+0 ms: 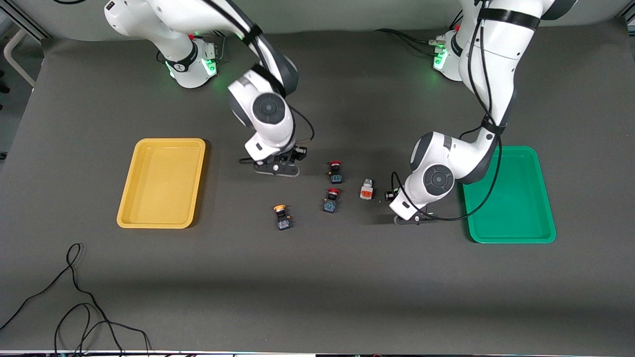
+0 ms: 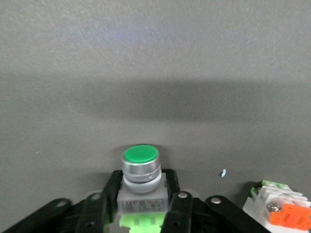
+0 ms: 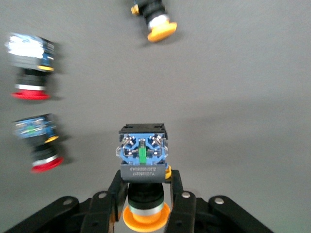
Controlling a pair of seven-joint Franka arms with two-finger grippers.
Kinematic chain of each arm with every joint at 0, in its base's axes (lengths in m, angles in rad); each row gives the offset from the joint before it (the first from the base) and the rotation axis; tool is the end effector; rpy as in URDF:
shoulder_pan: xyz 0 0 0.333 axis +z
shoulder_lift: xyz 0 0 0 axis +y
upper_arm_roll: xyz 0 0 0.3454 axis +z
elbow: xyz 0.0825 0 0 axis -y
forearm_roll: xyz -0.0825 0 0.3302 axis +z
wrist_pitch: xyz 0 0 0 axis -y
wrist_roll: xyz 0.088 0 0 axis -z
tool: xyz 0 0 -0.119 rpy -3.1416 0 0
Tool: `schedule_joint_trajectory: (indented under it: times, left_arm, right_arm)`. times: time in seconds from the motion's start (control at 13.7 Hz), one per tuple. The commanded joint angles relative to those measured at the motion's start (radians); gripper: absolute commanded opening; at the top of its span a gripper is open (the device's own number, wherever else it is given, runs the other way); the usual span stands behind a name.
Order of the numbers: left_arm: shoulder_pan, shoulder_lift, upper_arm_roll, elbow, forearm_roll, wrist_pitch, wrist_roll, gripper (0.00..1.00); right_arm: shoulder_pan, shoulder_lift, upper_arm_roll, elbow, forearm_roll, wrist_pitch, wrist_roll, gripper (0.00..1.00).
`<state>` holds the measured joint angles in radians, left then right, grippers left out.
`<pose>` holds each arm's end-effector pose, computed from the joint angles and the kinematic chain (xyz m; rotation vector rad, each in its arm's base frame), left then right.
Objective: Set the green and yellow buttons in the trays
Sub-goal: 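Carry the yellow button to the yellow tray while the left gripper carries green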
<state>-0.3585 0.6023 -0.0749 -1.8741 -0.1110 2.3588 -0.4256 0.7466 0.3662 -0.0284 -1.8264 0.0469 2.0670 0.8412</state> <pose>0.5506 -0.2533 0.2346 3.0722 0.1325 -0.2390 0.4410 0.3913 0.3717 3.0616 -0.2249 -0.1689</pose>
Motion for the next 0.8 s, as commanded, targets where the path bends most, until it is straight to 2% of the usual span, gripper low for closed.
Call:
schedule_joint_trajectory:
  times: [0.0, 0.15, 0.22, 0.37, 0.58, 0.73]
  left_arm:
    - [-0.004, -0.070, 0.007, 0.010, -0.004, -0.077, -0.068, 0.00]
    - [0.015, -0.120, 0.015, 0.099, 0.005, -0.300, -0.058, 0.00]
    - [0.047, -0.137, 0.014, 0.162, 0.028, -0.425, -0.044, 0.00]
    - [0.110, -0.174, 0.012, 0.243, 0.074, -0.594, 0.061, 0.00]
    - [0.269, -0.240, 0.014, 0.250, 0.079, -0.665, 0.362, 0.00]
    - [0.379, -0.243, 0.014, 0.245, 0.152, -0.658, 0.563, 0.00]
  right_arm:
    - [-0.012, -0.051, -0.051, 0.093, 0.004, -0.157, -0.116, 0.20]
    - [-0.012, -0.110, -0.161, 0.087, 0.004, -0.218, -0.340, 0.20]
    - [-0.010, -0.130, -0.236, 0.085, 0.004, -0.252, -0.475, 0.20]
    - [-0.010, -0.179, -0.396, 0.041, 0.005, -0.263, -0.722, 0.20]
    - [-0.010, -0.191, -0.638, -0.008, 0.008, -0.248, -1.026, 0.20]
    - [-0.013, -0.176, -0.753, -0.098, 0.010, -0.138, -1.115, 0.20]
